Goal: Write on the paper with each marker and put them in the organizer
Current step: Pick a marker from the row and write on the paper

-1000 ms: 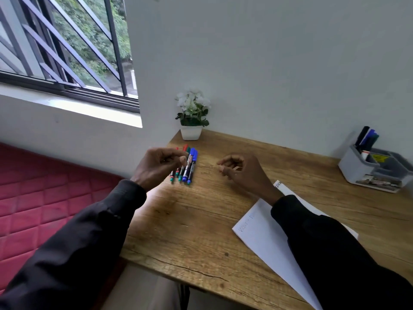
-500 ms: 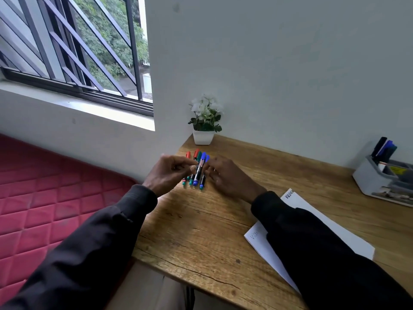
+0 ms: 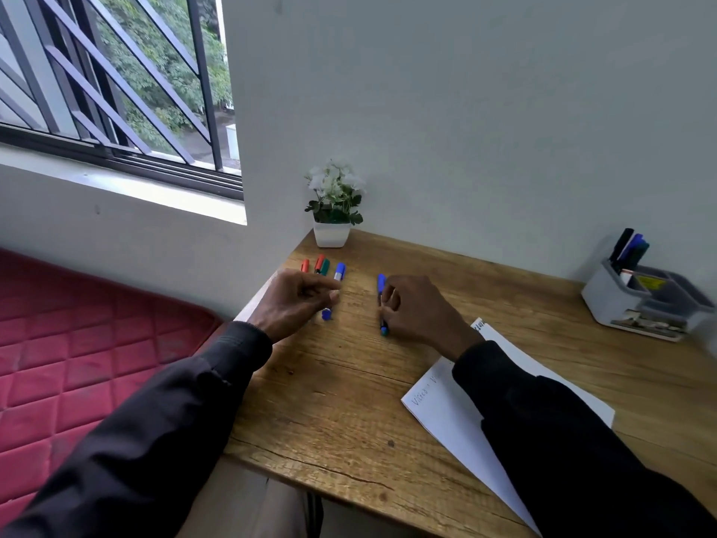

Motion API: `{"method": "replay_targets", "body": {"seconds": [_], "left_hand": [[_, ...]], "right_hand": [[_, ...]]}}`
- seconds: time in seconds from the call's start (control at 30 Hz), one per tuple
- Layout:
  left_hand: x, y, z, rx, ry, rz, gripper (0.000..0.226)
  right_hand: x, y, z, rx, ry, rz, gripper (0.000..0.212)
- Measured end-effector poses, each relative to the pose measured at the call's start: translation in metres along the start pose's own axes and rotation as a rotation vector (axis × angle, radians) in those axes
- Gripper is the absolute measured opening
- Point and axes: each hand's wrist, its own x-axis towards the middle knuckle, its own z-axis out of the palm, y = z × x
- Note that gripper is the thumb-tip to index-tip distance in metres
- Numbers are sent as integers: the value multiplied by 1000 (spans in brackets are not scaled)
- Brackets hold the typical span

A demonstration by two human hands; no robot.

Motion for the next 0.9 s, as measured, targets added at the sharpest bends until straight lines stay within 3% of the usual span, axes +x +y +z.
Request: {"method": "replay_targets", "body": {"seconds": [0.17, 0.47, 0.6, 0.8, 0.87, 0.9], "left_hand": [[7, 2, 14, 37, -4, 25, 25], [11, 10, 32, 105, 18, 52, 29], [17, 16, 42, 250, 14, 106, 37], [22, 35, 65, 194, -91, 166, 21], [24, 41, 72, 122, -80, 181, 19], [24, 44, 76, 92, -74, 196, 19]], "right_hand": [[-5, 0, 3, -87, 26, 89, 21], [-27, 5, -11, -229, 48, 136, 15], [-48, 23, -29, -39, 140, 110, 4], [-76, 54, -51, 296, 310, -2, 6], [-84, 64, -57, 620, 310, 35, 4], [-89, 68, -59, 850, 292, 45, 12]]}}
